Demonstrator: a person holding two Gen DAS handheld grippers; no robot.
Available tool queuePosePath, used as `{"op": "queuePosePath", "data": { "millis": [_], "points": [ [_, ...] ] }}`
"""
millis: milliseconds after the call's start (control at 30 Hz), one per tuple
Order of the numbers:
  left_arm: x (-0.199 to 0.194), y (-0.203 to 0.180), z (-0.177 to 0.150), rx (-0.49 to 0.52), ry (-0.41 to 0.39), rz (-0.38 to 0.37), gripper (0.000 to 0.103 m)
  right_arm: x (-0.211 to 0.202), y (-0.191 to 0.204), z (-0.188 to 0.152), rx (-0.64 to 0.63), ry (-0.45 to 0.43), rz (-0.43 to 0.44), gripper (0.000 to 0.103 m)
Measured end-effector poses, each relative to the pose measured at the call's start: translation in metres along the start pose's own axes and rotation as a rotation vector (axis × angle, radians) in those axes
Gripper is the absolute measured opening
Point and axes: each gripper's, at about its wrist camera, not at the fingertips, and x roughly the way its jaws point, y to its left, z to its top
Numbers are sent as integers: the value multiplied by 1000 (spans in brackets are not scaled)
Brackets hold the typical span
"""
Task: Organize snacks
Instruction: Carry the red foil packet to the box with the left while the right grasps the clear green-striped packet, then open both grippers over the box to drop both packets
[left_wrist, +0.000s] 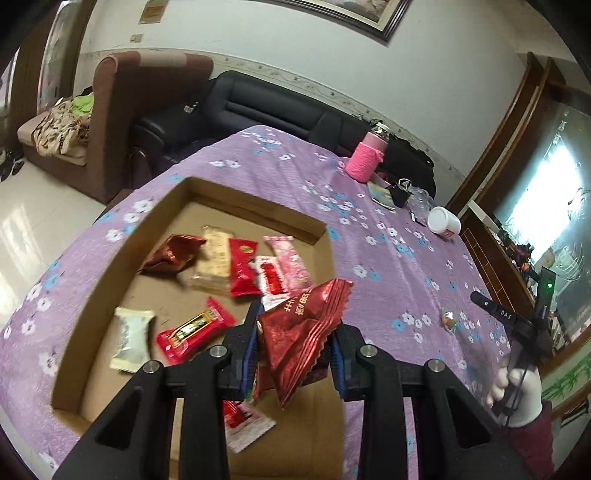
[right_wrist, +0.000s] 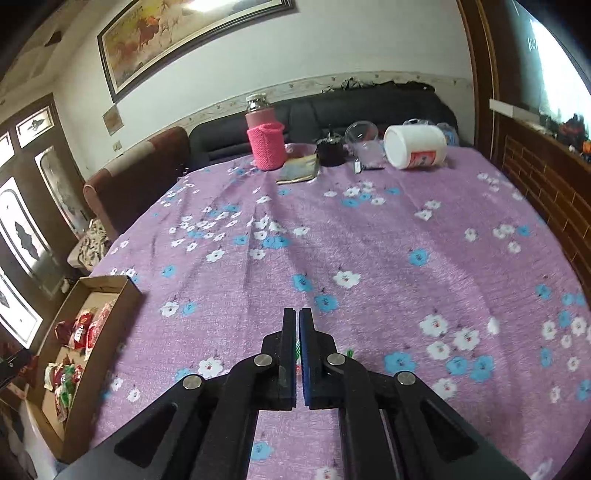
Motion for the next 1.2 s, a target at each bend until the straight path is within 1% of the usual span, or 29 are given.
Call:
{"op": "queuePosePath", "data": {
  "millis": [33, 67, 100, 133, 167, 200, 300, 333, 400, 433, 467, 533, 700, 800, 900, 1000, 1067, 1133, 1200],
  "points": [
    [-2, 3, -2, -3, 0, -3, 31, 6, -7, 1, 4, 21, -31, 8],
    [-2, 4, -3, -2, 1, -5, 31, 10, -12, 0, 17, 48, -28, 19],
    [-3, 5, -5, 0, 1, -5, 31, 14, -16, -2, 36, 77, -11, 26],
    [-3, 6, -6, 1, 2, -4, 31, 20, -18, -6, 49, 104, 12, 42],
    [-2, 6, -6, 0, 3, -5, 31, 23, -17, -9, 44, 116, 16, 54],
    [-1, 7, -7, -3, 6, -8, 31, 27, -14, -12, 30, 124, 16, 57],
    [3, 7, -8, -7, 16, -10, 31, 42, 0, -20, -28, 150, 14, 57],
    [4, 6, -9, -6, 20, -10, 31, 50, 5, -22, -61, 160, -8, 57],
    [5, 7, -9, -7, 22, -10, 31, 59, 6, -26, -81, 177, -43, 57],
    [5, 7, -9, -7, 22, -10, 31, 58, 4, -29, -74, 167, -74, 43],
    [5, 8, -9, -7, 22, -9, 31, 57, 1, -28, -54, 168, -60, 37],
    [4, 8, -9, -6, 19, -5, 31, 50, -8, -29, -17, 166, -35, 34],
    [6, 10, -7, -5, 21, 0, 31, 23, -19, -32, 24, 124, -29, 25],
    [6, 15, -6, -9, 22, 10, 31, -2, -12, -29, 35, 89, 13, 25],
    [9, 23, -7, -28, 29, 24, 31, -22, 13, -28, 20, 64, 99, 25],
    [10, 32, -8, -50, 41, 43, 31, -33, 56, -27, -17, 69, 222, 26],
    [11, 37, -9, -59, 47, 54, 32, -36, 92, -28, -53, 86, 314, 26],
    [10, 41, -11, -53, 53, 86, 32, -34, 129, -32, -82, 123, 413, 26],
    [9, 44, -13, -49, 55, 111, 32, -32, 163, -37, -111, 158, 486, 26]
  ]
}}
